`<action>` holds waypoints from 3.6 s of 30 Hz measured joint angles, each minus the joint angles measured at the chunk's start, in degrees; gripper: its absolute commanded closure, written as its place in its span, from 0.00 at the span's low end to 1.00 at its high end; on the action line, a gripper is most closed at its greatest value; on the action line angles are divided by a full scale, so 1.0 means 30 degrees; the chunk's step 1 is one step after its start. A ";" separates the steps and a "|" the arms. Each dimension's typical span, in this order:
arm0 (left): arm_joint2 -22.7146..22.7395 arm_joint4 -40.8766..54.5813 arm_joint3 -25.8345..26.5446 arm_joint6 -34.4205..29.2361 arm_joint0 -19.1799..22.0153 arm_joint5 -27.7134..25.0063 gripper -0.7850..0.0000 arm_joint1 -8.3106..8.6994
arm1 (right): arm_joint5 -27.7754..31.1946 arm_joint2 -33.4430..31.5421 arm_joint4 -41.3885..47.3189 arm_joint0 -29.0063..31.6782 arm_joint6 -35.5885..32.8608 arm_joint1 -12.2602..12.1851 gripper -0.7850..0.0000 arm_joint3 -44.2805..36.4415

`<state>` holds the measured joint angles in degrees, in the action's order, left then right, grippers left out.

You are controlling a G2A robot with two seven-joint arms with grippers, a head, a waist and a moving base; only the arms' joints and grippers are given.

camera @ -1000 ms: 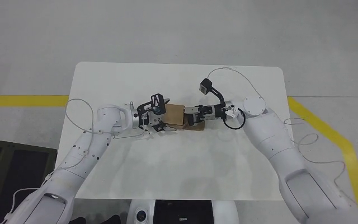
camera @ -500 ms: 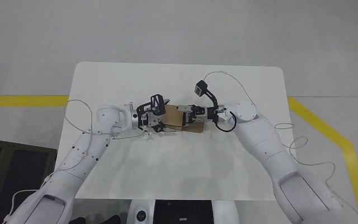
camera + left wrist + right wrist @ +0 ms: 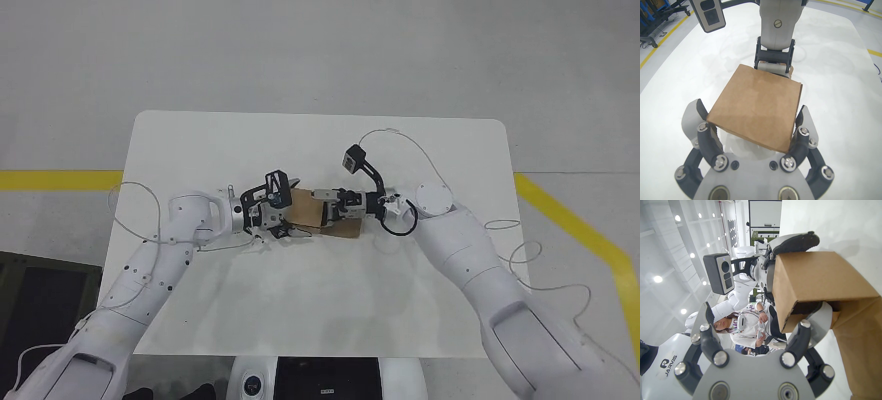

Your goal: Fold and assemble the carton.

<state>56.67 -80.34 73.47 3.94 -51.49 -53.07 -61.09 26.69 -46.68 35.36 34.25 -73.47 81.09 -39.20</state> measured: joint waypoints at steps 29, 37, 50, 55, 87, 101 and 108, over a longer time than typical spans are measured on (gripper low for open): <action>-0.0065 0.0291 0.0132 -0.0312 -0.0218 0.0339 0.00 -0.0088 | -0.5572 -0.6981 -0.5553 0.5380 0.0329 -0.4041 0.00 -0.8391; 0.0029 0.0259 0.0301 -0.0370 -0.0342 0.0302 0.00 -0.0057 | -0.5124 -0.6342 -0.5697 0.5338 0.0962 -0.3957 0.00 -0.7411; 0.0118 0.0237 0.0206 -0.0365 -0.0388 0.0303 0.00 -0.0043 | -0.3385 -0.4661 -0.4662 0.3758 0.0513 -0.3341 0.00 -0.4741; 0.0029 0.0246 0.0160 -0.0340 -0.0350 0.0290 0.00 -0.0076 | -0.2270 -0.4386 -0.3836 0.3133 0.0017 -0.3122 0.00 -0.3719; -0.0031 0.0123 -0.0049 -0.0357 -0.0184 0.0113 0.00 -0.0121 | 0.0360 -0.2314 -0.3981 0.1127 -0.1013 -0.2497 0.00 -0.2732; 0.0053 -0.0142 -0.0289 -0.0245 -0.0259 0.0074 0.00 -0.0077 | -0.0379 -0.2199 0.1023 0.1731 -0.1753 -0.2016 0.00 -0.2494; 0.0146 -0.0308 -0.0342 -0.0186 -0.0330 0.0091 0.00 -0.0033 | -0.0345 -0.1266 -0.0403 0.1037 -0.1716 -0.1732 0.00 -0.1721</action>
<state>57.11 -81.26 72.45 3.39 -52.48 -52.80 -61.19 25.65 -50.48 34.15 37.36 -78.62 75.90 -44.36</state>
